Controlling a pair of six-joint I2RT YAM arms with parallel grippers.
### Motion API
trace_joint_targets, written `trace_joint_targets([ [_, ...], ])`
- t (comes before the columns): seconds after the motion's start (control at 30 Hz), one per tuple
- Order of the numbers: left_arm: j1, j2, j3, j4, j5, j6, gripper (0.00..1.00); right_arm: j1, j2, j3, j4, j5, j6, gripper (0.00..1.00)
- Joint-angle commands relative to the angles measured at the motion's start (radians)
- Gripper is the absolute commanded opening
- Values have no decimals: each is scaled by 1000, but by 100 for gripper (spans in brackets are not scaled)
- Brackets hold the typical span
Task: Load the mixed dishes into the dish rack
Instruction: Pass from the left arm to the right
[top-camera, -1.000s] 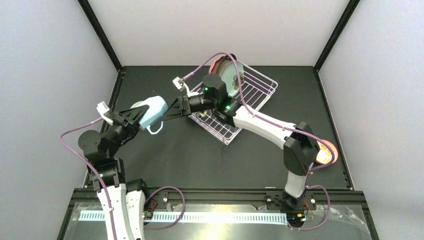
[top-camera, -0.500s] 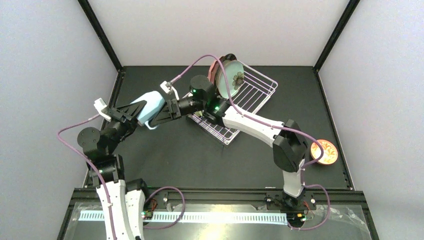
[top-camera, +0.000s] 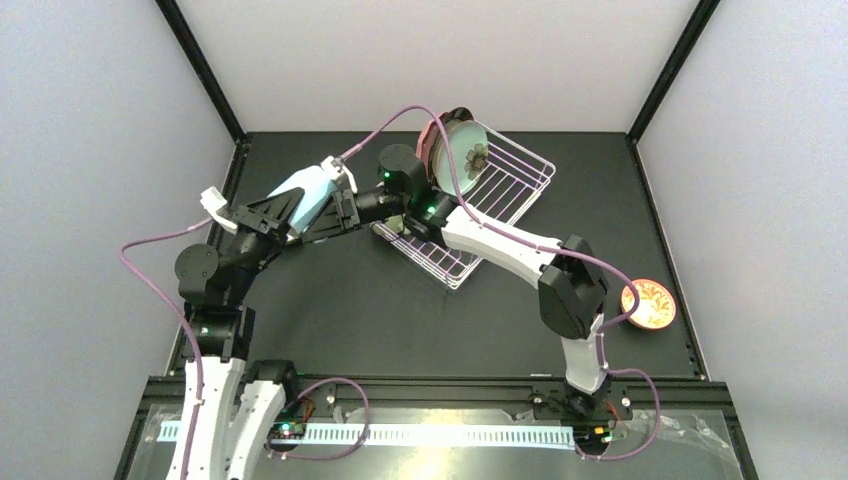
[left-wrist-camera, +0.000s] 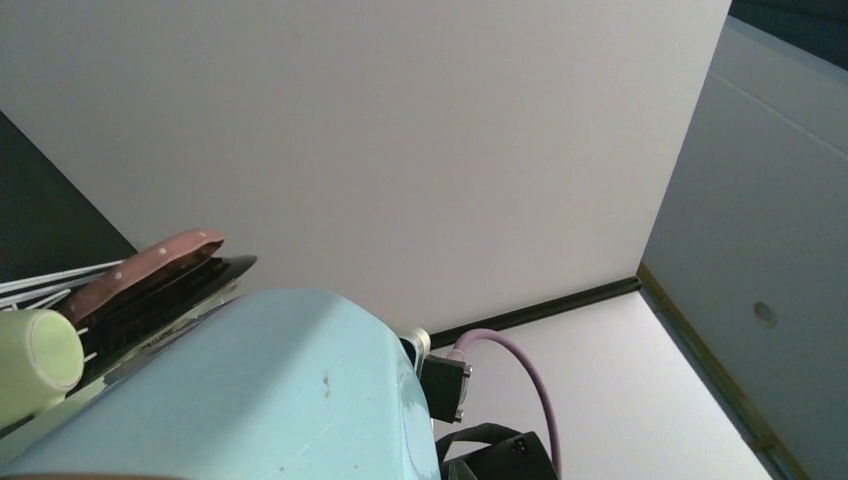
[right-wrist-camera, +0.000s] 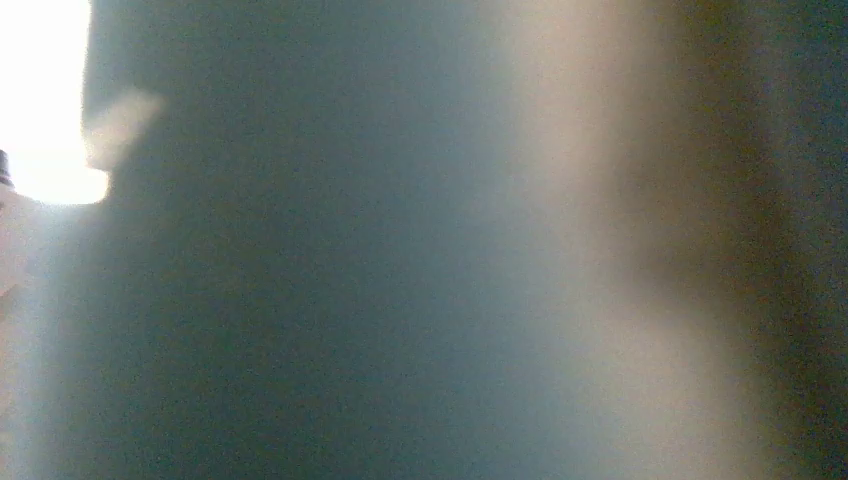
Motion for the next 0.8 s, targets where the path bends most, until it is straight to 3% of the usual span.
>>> trace_joint_targets([
  [0.0, -114, 23, 23, -15, 90, 29, 1, 39, 10, 54, 52, 15, -30, 73],
  [0.13, -117, 22, 20, -25, 92, 48, 1, 34, 6, 67, 15, 30, -56, 64],
  [0.43, -117, 1, 7, -134, 84, 89, 1, 18, 0, 79, -48, 44, -100, 3],
  [0.53, -117, 4, 19, -180, 69, 114, 4, 14, 0, 81, -60, 39, -111, 0],
  [0.63, -117, 11, 35, -214, 41, 133, 46, 9, -5, 80, -76, 35, -126, 0],
  [0.77, -117, 15, 41, -213, -16, 130, 80, 2, -14, 85, -111, 32, -163, 0],
])
